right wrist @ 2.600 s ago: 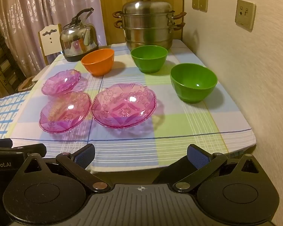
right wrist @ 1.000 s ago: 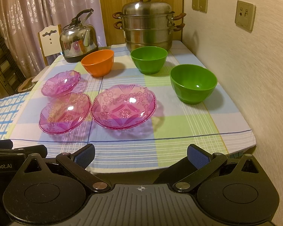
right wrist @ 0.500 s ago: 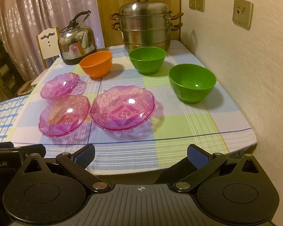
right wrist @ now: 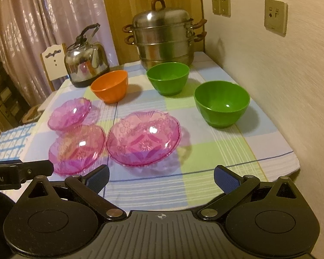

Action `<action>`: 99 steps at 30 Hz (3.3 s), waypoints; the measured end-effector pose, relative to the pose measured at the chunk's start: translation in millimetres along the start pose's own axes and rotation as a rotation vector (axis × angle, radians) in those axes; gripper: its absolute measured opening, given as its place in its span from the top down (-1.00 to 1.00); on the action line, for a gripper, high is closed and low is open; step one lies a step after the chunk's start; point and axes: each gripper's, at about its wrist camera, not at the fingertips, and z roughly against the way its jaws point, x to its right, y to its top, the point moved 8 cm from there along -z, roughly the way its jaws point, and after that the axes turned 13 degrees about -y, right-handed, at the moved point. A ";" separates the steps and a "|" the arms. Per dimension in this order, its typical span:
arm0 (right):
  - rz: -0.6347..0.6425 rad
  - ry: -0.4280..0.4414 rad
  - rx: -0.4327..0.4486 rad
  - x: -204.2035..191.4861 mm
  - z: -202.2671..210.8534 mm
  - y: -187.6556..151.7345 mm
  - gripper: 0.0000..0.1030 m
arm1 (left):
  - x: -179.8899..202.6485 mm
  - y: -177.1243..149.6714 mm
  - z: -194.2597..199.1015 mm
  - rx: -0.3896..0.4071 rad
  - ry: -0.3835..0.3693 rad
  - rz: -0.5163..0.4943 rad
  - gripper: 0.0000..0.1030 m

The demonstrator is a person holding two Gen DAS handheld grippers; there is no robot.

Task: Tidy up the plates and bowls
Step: 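Move the right gripper to the nearest pink glass plate and grasp its rim, then lift the pink plate with the right gripper and lower it onto another pink plate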

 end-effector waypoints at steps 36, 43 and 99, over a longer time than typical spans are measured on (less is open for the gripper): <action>-0.217 -0.031 -0.129 14.1 -140.9 41.4 0.01 | -37.2 88.0 -189.1 -0.332 -0.228 -0.361 -0.07; -0.246 -0.029 -0.185 14.7 -167.9 32.6 0.25 | -40.1 89.1 -228.2 -0.421 -0.227 -0.380 0.21; -0.181 0.195 -0.257 -108.4 -137.3 50.2 0.85 | -145.2 100.1 -117.7 -0.394 0.031 -0.189 0.79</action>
